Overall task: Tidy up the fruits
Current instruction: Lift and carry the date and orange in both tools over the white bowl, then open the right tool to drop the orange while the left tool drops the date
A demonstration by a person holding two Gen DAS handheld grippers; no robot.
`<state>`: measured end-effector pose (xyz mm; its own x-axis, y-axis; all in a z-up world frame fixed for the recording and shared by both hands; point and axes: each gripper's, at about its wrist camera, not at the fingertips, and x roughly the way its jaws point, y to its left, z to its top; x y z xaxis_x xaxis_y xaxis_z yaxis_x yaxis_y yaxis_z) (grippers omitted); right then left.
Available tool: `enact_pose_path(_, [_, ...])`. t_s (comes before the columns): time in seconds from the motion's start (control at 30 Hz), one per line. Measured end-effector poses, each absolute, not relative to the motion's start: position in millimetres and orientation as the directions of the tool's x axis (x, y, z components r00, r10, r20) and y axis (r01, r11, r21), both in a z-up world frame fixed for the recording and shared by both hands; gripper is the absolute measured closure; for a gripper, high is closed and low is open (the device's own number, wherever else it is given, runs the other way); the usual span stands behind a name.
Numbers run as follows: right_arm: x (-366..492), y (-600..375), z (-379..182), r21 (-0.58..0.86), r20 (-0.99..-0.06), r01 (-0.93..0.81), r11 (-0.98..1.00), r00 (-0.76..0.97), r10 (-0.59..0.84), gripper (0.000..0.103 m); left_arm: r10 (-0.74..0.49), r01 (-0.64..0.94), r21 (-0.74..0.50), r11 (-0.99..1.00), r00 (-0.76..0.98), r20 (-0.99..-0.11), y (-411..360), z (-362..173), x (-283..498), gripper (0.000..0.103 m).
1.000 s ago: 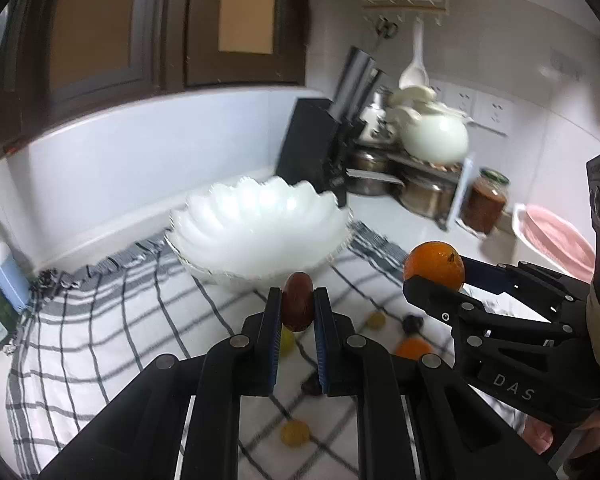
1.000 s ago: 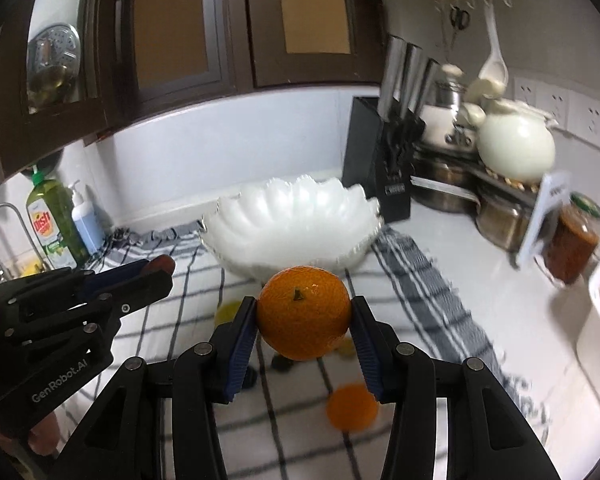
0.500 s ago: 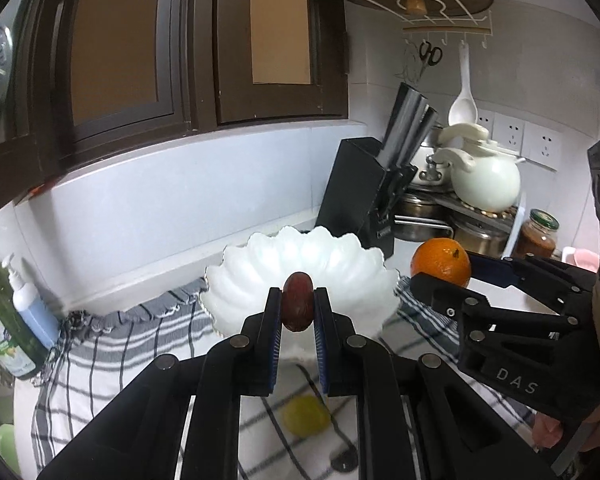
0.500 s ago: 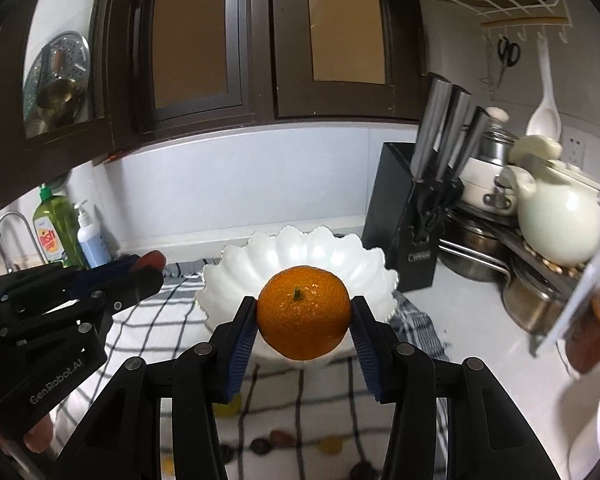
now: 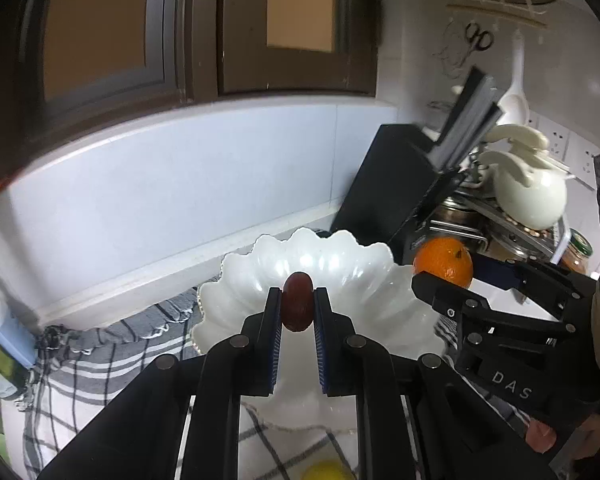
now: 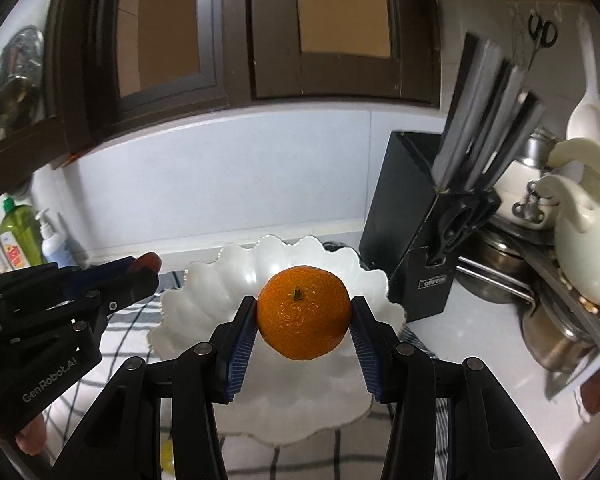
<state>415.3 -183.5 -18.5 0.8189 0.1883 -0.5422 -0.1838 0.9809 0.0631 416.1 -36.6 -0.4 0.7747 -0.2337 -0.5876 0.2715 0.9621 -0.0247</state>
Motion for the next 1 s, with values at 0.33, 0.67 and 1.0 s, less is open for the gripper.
enact_pose_path(0.33, [484.2, -181.7, -57.6, 0.079, -0.656, -0.187, 0.979, 0.729, 0.192, 0.055, -0.208, 0.223, -0.075, 0.972, 0.663, -0.719, -37.1, -39.6, 484.9, 0.087])
enact_pose_path(0.67, [525.6, -177.9, -98.9, 0.039, -0.752, -0.189, 0.981, 0.641, 0.153, 0.055, -0.184, 0.196, -0.085, 0.977, 0.568, -0.802, -37.2, -78.7, 525.9, 0.086])
enact_pose_path(1.0, [537.0, -174.3, -117.7, 0.064, -0.811, -0.178, 0.982, 0.565, 0.155, 0.053, -0.17, 0.204, -0.073, 0.976, 0.51, -0.843, -38.4, -93.0, 538.9, 0.06])
